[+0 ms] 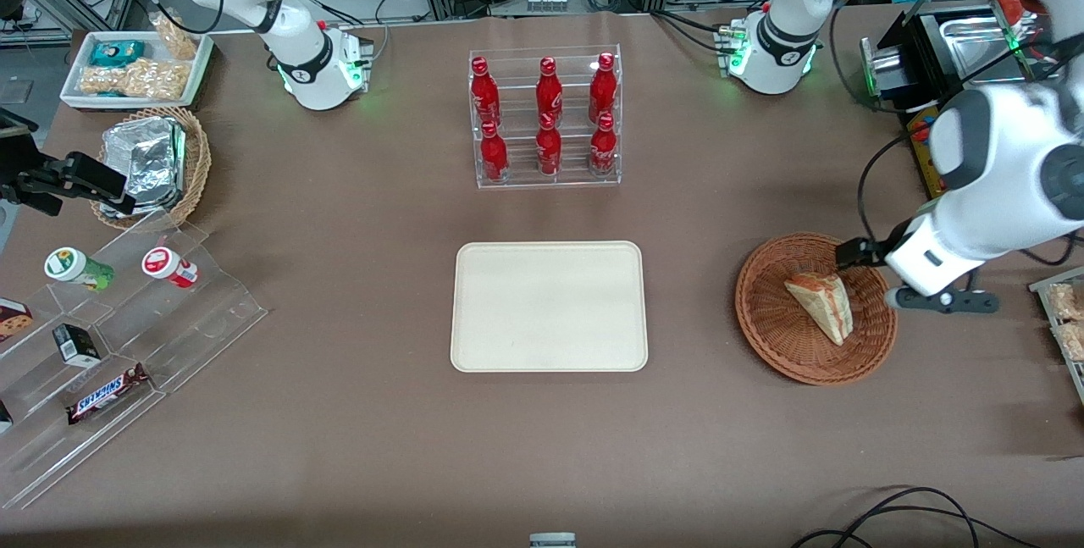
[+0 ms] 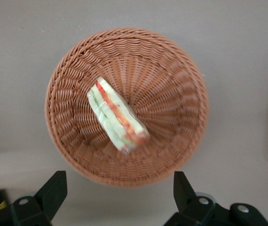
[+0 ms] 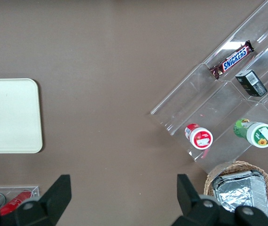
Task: Place sandwich from basket to tray
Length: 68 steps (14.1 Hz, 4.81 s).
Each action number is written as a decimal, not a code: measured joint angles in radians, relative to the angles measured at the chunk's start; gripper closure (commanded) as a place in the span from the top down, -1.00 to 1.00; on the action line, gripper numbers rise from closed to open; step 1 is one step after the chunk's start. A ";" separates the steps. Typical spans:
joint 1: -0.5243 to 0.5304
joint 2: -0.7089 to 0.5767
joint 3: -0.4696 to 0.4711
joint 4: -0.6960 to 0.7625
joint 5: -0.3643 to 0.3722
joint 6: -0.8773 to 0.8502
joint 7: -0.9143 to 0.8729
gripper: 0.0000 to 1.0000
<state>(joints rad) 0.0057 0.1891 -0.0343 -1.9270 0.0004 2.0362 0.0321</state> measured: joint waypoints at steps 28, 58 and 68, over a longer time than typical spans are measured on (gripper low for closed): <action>0.004 0.177 -0.238 0.169 0.015 -0.080 -0.740 -0.87; -0.455 0.606 -0.374 0.643 0.340 0.102 -1.064 1.00; -0.251 0.266 -0.364 0.483 0.311 -0.190 -1.083 1.00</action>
<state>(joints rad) -0.2451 0.4549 -0.3980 -1.4442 0.3110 1.8465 -1.0507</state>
